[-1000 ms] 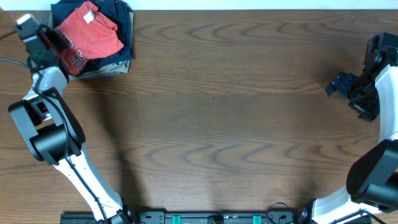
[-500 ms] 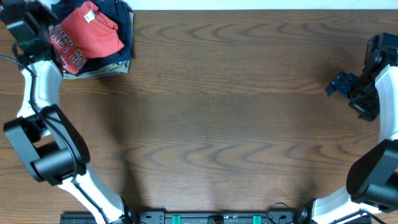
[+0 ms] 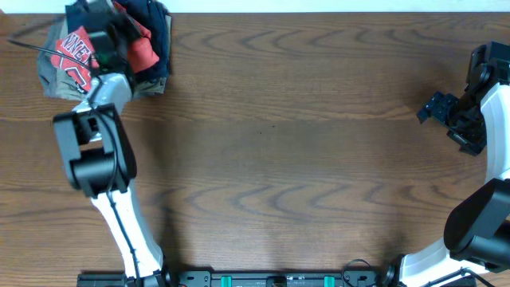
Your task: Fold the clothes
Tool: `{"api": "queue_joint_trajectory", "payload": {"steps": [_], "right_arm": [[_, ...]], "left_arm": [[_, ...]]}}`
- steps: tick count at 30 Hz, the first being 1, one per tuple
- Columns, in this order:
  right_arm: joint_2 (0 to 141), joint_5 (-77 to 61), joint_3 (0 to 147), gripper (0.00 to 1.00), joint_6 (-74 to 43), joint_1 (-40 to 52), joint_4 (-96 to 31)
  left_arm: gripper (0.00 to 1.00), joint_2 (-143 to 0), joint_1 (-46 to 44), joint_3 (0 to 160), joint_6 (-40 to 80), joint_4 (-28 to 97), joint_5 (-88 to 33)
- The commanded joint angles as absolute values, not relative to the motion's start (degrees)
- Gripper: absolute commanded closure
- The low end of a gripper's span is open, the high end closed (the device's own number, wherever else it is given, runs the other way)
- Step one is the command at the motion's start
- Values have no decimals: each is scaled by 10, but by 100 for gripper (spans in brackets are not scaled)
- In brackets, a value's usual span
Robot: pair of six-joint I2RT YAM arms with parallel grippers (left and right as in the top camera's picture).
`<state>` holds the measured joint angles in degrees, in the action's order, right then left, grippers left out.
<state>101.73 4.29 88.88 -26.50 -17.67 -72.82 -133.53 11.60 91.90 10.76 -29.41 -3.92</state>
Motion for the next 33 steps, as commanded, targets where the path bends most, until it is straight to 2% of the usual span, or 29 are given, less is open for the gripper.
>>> {"api": "queue_joint_trajectory", "payload": {"steps": [1,6,7,8,10,12,13,14,17,25,29,33], "right_arm": [[1013,45,891,1,-261,-179,-729],[1013,45,891,1,-261,-179,-729],[1013,45,891,1,-261,-179,-729],[1013,45,891,1,-261,-179,-729],[1013,45,891,1,-261,-179,-729],[1013,45,891,1,-261,-179,-729],[1013,45,891,1,-261,-179,-729],[1013,45,891,1,-261,-179,-729],[1013,45,891,1,-261,-179,-729],[1013,45,891,1,-261,-179,-729],[1013,45,891,1,-261,-179,-729],[1013,45,891,1,-261,-179,-729]], "left_arm": [[93,-1344,119,919,112,-281,-28],[89,-1294,119,919,113,-276,-38],[83,-1275,119,919,113,-271,-46],[69,-1257,119,919,113,-264,-55],[56,-1210,119,919,113,-241,-81],[29,-1162,119,919,113,-207,-109],[10,-1131,119,919,113,-182,-131],[2,-1112,119,919,113,-163,-147],[2,-1030,119,919,113,-57,-208],[2,-815,119,919,109,317,-343],[2,-712,117,909,54,498,-356],[2,-591,113,868,15,612,-356]]}}
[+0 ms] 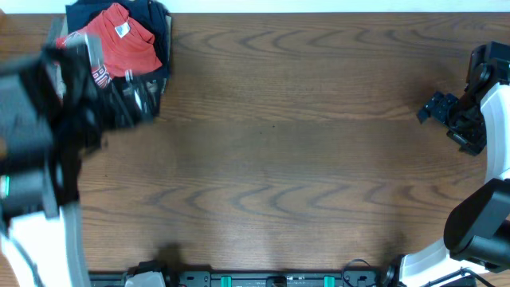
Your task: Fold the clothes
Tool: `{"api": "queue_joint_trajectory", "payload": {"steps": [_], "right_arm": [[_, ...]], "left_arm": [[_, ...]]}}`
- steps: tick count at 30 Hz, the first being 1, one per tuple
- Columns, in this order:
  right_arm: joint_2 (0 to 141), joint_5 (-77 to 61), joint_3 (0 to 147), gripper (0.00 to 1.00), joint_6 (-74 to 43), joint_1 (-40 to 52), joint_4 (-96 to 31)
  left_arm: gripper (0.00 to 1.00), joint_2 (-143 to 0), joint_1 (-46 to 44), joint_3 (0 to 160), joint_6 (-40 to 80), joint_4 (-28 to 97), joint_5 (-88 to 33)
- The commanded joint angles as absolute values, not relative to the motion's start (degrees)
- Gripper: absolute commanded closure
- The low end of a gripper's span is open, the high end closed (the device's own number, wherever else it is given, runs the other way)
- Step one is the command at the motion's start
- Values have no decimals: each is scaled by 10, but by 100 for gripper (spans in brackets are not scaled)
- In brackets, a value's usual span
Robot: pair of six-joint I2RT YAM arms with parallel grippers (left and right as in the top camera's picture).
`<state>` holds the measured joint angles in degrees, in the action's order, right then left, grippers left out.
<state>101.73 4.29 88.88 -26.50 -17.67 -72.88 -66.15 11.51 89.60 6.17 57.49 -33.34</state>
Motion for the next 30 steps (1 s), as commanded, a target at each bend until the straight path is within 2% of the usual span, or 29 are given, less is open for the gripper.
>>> {"api": "queue_joint_trajectory", "payload": {"steps": [1,10,17,21,26,30], "right_arm": [[1013,45,891,1,-261,-179,-729],[1013,45,891,1,-261,-179,-729],[1013,45,891,1,-261,-179,-729],[1013,45,891,1,-261,-179,-729],[1013,45,891,1,-261,-179,-729],[1013,45,891,1,-261,-179,-729]], "left_arm": [[2,-559,113,856,15,629,-356],[2,-378,113,827,15,761,-356],[2,-313,113,827,15,798,-352],[2,-302,113,827,15,808,-309],[2,-300,113,794,15,782,-312],[2,-276,100,711,16,675,-331]]}}
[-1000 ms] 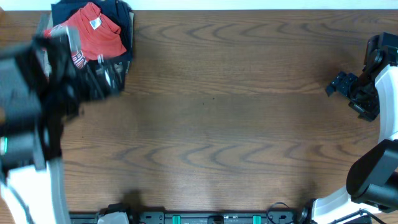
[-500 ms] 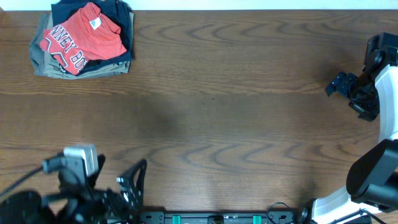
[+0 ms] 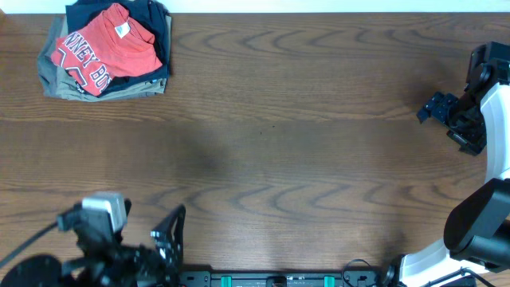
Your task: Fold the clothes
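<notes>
A red shirt with white lettering (image 3: 107, 54) lies folded on top of a pile of grey and navy clothes (image 3: 151, 80) at the table's far left corner. Nothing is touching the pile. My left gripper (image 3: 169, 231) is drawn back to the near left edge, far from the pile, and its fingers look apart with nothing between them. My right gripper (image 3: 437, 108) hangs at the far right side over bare wood and holds nothing. Its jaws are too small and dark to read.
The brown wooden table (image 3: 287, 143) fills the view. The left arm's base and camera body (image 3: 100, 219) sit at the near left edge. The right arm (image 3: 486, 199) runs along the right edge.
My left arm was a blur over the left side beside the pile. It is now pulled back to the near left edge. The pile shows fully, with the red shirt on top.
First my left gripper was down on the pile at the far left corner, at the red shirt. Then the arm was off the pile, blurred beside it, with the red shirt left on top. Now it rests at the near edge. The right arm never moved.
</notes>
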Tool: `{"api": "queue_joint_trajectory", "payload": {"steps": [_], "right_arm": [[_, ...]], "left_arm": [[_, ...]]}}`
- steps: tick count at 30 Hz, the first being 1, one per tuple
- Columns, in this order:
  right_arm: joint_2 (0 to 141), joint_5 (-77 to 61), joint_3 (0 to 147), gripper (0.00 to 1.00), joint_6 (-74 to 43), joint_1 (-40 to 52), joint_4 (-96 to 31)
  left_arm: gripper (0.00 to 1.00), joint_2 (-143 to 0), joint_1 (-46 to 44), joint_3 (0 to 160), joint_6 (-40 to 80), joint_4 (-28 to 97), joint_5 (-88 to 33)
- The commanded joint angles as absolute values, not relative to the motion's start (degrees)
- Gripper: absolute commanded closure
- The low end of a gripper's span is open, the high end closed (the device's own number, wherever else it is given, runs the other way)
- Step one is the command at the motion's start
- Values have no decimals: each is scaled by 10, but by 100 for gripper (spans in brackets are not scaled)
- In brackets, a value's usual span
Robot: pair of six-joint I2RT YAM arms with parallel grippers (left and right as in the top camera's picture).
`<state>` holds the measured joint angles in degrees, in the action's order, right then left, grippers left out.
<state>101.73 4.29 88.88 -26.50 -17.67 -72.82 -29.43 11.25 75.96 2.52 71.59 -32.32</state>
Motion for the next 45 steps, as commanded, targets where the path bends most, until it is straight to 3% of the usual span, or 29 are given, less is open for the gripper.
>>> {"api": "queue_joint_trajectory", "payload": {"steps": [1,8,10,16,24,33,45], "right_arm": [[1013,45,891,1,-261,-179,-729],[1013,45,891,1,-261,-179,-729],[1013,45,891,1,-261,-179,-729],[1013,45,891,1,-261,-179,-729],[1013,45,891,1,-261,-179,-729],[1013,45,891,1,-261,-179,-729],[1013,45,891,1,-261,-179,-729]], "left_arm": [[2,-262,87,677,16,629,-333],[2,-123,2,412,21,295,-302],[2,-87,-4,341,69,214,-262],[2,-26,-4,193,206,86,-130],[2,-1,-4,68,180,-64,-94],[2,-1,-3,2,127,-105,-57],[2,-1,-3,2,114,42,5]]}}
